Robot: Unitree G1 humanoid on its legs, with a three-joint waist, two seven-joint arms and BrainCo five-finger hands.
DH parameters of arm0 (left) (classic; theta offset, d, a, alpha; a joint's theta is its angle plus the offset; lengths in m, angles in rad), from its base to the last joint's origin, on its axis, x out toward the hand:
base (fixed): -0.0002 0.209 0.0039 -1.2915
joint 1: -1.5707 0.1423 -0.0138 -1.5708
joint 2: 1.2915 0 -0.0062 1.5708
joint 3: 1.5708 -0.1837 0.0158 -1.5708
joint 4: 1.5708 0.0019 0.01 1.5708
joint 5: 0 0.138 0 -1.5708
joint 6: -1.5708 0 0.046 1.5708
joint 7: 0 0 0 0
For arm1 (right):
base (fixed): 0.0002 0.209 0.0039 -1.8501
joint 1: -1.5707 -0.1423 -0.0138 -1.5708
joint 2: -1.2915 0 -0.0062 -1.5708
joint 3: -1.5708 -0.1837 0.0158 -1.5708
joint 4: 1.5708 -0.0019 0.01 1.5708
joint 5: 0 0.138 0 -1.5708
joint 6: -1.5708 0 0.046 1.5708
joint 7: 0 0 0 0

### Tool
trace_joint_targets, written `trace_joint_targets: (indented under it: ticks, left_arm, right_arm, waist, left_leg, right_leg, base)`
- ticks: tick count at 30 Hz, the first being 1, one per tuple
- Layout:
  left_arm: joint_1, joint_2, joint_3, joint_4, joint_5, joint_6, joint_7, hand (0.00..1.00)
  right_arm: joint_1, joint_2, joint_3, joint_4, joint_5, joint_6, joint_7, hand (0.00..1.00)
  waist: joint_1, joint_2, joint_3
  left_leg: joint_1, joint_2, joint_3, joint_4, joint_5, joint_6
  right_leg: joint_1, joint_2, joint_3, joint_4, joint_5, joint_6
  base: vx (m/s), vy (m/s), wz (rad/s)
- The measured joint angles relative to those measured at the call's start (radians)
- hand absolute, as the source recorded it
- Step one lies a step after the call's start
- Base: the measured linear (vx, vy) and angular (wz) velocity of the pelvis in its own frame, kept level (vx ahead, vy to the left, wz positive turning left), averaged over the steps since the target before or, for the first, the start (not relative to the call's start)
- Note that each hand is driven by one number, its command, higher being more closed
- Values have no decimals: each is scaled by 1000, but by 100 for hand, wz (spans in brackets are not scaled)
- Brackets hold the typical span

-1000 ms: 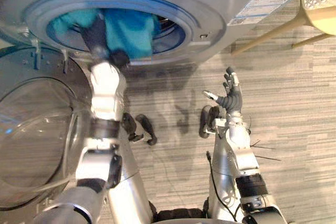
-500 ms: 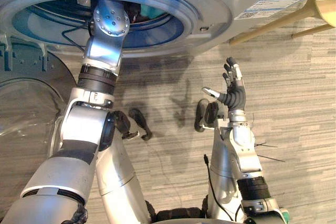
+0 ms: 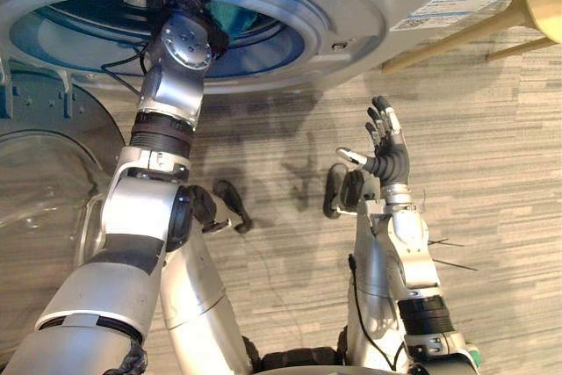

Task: Pick up the laundry basket with both hands and put the clothes into the washing machine.

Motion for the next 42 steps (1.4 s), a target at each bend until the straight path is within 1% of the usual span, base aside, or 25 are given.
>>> trace_joint_targets:
  ticks: [4,7,10,11,12,13,14,15,17,18,19,20,21,22,23,24,26,27,30,33,37,38,39,41,42]
  left_arm:
    - [17,3,65,-66,-10,0,97,0]
    - [139,-4,90,-202,-55,-8,170,0]
    - [355,-83,107,-321,-158,-30,197,0]
    - [486,-151,98,-368,-231,-52,195,0]
    - [544,-179,87,-391,-255,-59,191,0]
    - [665,-221,55,-424,-297,-88,182,0]
    - [724,-239,37,-437,-322,-103,170,0]
    - [836,-274,-2,-456,-368,-129,150,0]
    - [1003,-319,-63,-460,-447,-183,92,0]
    - [1041,-325,-78,-460,-460,-195,76,0]
    - [1136,-336,-100,-455,-494,-214,37,0]
    - [1171,-340,-102,-450,-505,-219,22,0]
    - [1226,-341,-105,-427,-524,-224,-5,0]
    - [1249,-341,-105,-406,-529,-224,-18,0]
    - [1289,-340,-101,-361,-534,-223,-37,0]
    - [1317,-340,-96,-327,-540,-223,-46,0]
    - [1357,-331,-77,-193,-552,-220,-60,0]
    - [1360,-325,-76,-153,-552,-220,-63,0]
    - [1364,-321,-76,27,-521,-207,-77,0]
    - [1368,-315,-64,88,-483,-199,-78,0]
    - [1341,-309,-59,141,-476,-199,-75,0]
    - [1328,-309,-60,155,-475,-200,-74,0]
    - [1325,-309,-60,159,-473,-200,-74,0]
    - [1321,-308,-62,176,-441,-199,-75,0]
    - [1321,-307,-68,183,-434,-199,-75,0]
  right_arm:
    - [1,1,2,4,-2,-5,-3,0]
    - [12,2,4,5,-3,-17,-14,0]
    - [44,11,2,18,-6,-22,-30,0]
    - [70,11,-1,21,-11,-19,-30,0]
    - [81,10,-2,23,-11,-17,-30,0]
    - [99,10,-4,26,-12,-5,-31,0]
    - [109,10,-7,26,-15,1,-30,0]
    - [136,9,-20,43,-23,3,-31,0]
    - [197,7,-56,104,-30,11,-34,0]
    - [208,6,-64,126,-35,16,-38,0]
    - [237,2,-79,186,-42,28,-45,0]
    - [251,-1,-80,205,-43,35,-47,0]
    - [284,-1,-80,231,-43,47,-49,0]
    - [304,0,-80,244,-45,48,-49,0]
    - [338,-1,-81,272,-51,50,-51,0]
    - [352,1,-79,299,-53,54,-51,0]
    - [365,7,-79,403,-53,66,-51,0]
    - [363,4,-79,440,-53,66,-51,0]
    - [340,-25,-84,651,-54,87,-49,0]
    - [341,-31,-99,741,-53,90,-45,0]
    - [321,-53,-101,787,-45,88,-47,0]
    - [309,-60,-103,803,-40,88,-47,0]
    - [304,-60,-107,807,-40,88,-47,0]
    - [298,-57,-130,810,-38,87,-46,0]
    - [296,-57,-139,812,-37,86,-47,0]
  waist:
    - [13,0,0]
    - [16,1,-1]
    - [27,2,-2]
    - [43,1,-3]
    - [50,1,-4]
    - [55,1,-4]
    - [56,1,-5]
    - [61,2,-29]
    - [78,3,-108]
    - [78,1,-114]
    - [79,3,-141]
    - [80,5,-154]
    - [84,3,-176]
    - [92,2,-189]
    - [102,3,-220]
    - [104,1,-241]
    - [103,-1,-302]
    - [102,1,-315]
    - [96,26,-356]
    - [84,35,-366]
    - [73,40,-378]
    - [75,42,-380]
    - [75,43,-381]
    - [74,44,-383]
    - [74,43,-384]
  left_leg:
    - [4,0,-7,-19,12,-7]
    - [32,-1,-20,-44,19,-16]
    - [119,-9,-13,-102,27,-25]
    - [187,-18,-6,-149,36,-33]
    - [220,-21,-1,-171,39,-35]
    - [297,-28,7,-218,46,-42]
    - [339,-35,7,-243,50,-49]
    - [413,-42,13,-299,59,-56]
    - [519,-59,22,-401,83,-72]
    - [563,-66,26,-434,90,-76]
    - [667,-76,33,-518,109,-87]
    - [706,-80,35,-553,119,-93]
    - [786,-91,47,-625,140,-98]
    - [832,-92,60,-663,151,-101]
    - [906,-93,80,-738,172,-106]
    - [959,-95,94,-793,190,-111]
    - [1078,-118,126,-960,252,-120]
    - [1105,-126,134,-1004,270,-123]
    - [1245,-156,162,-1228,366,-131]
    - [1325,-167,172,-1317,397,-138]
    - [1335,-191,147,-1345,424,-132]
    - [1336,-200,135,-1367,444,-130]
    - [1338,-203,136,-1377,450,-130]
    - [1346,-212,142,-1394,455,-129]
    - [1351,-213,159,-1394,454,-129]
  right_leg:
    - [11,1,-11,-14,1,-2]
    - [56,1,-30,-41,1,-2]
    - [143,-1,-48,-94,0,-4]
    - [209,-3,-55,-133,0,-7]
    - [241,-5,-58,-152,0,-7]
    - [317,-10,-71,-193,0,-8]
    - [361,-14,-78,-215,-1,-9]
    - [439,-18,-88,-265,-1,-10]
    - [548,-27,-114,-353,3,-16]
    - [593,-33,-125,-381,6,-21]
    - [702,-34,-150,-458,15,-28]
    - [744,-33,-162,-492,21,-29]
    - [824,-31,-176,-555,35,-29]
    - [863,-29,-181,-589,42,-28]
    - [930,-17,-187,-659,61,-27]
    - [977,-10,-192,-710,77,-26]
    - [1073,4,-195,-851,125,-23]
    - [1095,7,-197,-887,139,-21]
    - [1223,39,-210,-1107,236,-15]
    - [1304,60,-213,-1209,279,-11]
    - [1324,69,-189,-1279,324,-5]
    - [1326,70,-182,-1319,357,-5]
    - [1327,71,-175,-1338,370,-4]
    - [1327,76,-130,-1395,412,-3]
    - [1315,83,-79,-1428,451,-4]
  base:
    - [0,-54,3]
    - [12,-38,4]
    - [36,-54,9]
    - [45,-45,13]
    - [97,-75,19]
    - [74,-53,17]
    - [111,-73,24]
    - [101,-54,20]
    - [167,-59,23]
    - [183,-43,27]
    - [152,-34,21]
    - [194,-34,22]
    - [162,-20,11]
    - [186,-23,0]
    - [176,-29,-13]
    - [204,-39,-16]
    - [176,-49,-13]
    - [117,-35,-11]
    - [167,-7,-14]
    - [113,14,-10]
    - [34,21,-15]
    - [-16,35,-26]
    - [-24,38,-38]
    - [-46,45,-64]
    - [-90,50,-102]
